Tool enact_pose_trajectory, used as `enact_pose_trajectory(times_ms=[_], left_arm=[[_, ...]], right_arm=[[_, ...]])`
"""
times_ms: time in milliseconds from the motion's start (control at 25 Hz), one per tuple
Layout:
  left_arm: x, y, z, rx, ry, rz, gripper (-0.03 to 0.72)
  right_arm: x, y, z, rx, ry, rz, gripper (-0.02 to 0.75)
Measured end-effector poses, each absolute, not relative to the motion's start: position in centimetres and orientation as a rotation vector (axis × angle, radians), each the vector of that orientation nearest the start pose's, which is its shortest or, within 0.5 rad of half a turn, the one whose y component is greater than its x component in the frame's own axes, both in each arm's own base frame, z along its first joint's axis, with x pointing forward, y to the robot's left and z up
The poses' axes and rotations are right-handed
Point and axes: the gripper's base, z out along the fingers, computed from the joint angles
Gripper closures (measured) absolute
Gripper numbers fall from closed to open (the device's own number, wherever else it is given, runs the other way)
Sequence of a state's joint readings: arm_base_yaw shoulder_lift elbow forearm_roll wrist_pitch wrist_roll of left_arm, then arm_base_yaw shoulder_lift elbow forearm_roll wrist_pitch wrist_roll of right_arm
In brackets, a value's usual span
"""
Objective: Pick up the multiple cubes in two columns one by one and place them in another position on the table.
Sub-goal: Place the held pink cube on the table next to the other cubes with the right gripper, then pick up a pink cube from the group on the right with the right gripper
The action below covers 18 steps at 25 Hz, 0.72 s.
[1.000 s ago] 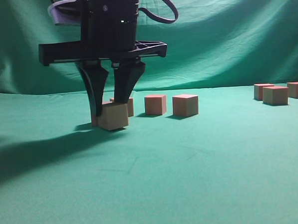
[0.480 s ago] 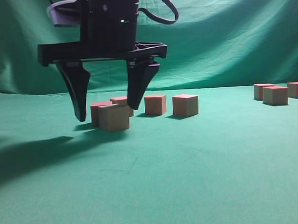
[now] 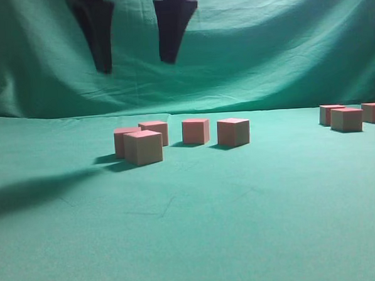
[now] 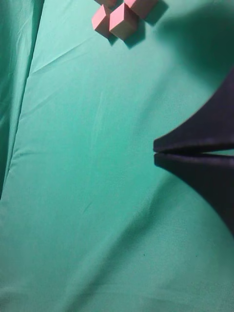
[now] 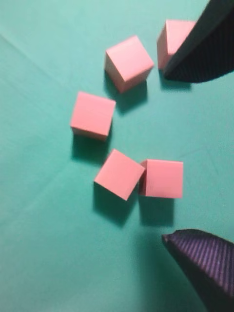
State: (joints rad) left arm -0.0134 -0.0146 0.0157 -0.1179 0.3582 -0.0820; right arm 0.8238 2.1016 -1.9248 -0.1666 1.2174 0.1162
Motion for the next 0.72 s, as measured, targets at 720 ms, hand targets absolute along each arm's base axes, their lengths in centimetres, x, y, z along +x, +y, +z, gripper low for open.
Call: enact_pose_trajectory(times_ms=[720], left_arm=[[5.3, -0.4, 17.7, -0.136, 1.839, -0.182, 0.688]], right_arm=[[32.7, 6.9, 37.1, -0.214, 2.675, -0.136, 0.175]])
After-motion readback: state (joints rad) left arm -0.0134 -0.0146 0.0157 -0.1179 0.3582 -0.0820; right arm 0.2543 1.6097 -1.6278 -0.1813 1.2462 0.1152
